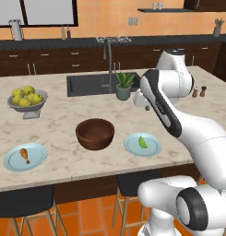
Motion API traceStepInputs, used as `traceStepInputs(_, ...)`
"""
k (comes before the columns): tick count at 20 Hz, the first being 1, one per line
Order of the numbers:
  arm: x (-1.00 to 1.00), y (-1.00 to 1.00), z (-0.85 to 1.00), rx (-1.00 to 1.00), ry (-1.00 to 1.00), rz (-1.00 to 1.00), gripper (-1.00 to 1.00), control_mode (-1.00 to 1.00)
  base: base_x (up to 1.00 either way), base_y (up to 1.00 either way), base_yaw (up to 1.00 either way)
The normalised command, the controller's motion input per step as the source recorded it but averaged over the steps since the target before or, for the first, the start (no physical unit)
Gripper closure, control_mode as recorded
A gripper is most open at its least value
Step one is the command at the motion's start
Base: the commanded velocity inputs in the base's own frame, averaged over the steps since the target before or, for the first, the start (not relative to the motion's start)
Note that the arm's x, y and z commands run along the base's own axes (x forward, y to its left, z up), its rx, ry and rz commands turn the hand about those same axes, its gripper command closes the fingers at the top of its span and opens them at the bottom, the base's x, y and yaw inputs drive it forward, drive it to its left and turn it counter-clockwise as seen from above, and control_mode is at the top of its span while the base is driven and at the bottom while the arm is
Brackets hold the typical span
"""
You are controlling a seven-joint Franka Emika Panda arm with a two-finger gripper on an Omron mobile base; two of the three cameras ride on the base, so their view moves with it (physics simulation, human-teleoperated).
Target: Pick the chicken drumstick and lemon wedge from their plates and place them in the bowl. Then put the bowl in the fridge.
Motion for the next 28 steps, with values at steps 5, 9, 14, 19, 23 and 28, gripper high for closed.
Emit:
traceStepInputs(5,-0.01,-0.16,-0.59,0.0,0.0,0.0,-1.0,-1.0,0.0,0.0,0.0)
traceStepInputs(9,0.1,-0.12,-0.96,0.0,0.01,0.0,-1.0,-1.0,0.0,0.0,0.0)
traceStepInputs(14,0.35,-0.09,-0.83,0.0,0.01,0.0,-1.0,-1.0,0.0,0.0,0.0)
traceStepInputs(19,0.52,-0.14,-0.63,0.0,0.0,0.0,-1.0,-1.0,0.0,0.0,0.0)
traceStepInputs(23,0.49,-0.09,-0.55,0.0,0.02,0.0,-1.0,-1.0,0.0,0.0,0.0)
traceStepInputs(28,0.44,-0.08,-0.47,0.0,0.03,0.0,-1.0,-1.0,0.0,0.0,0.0)
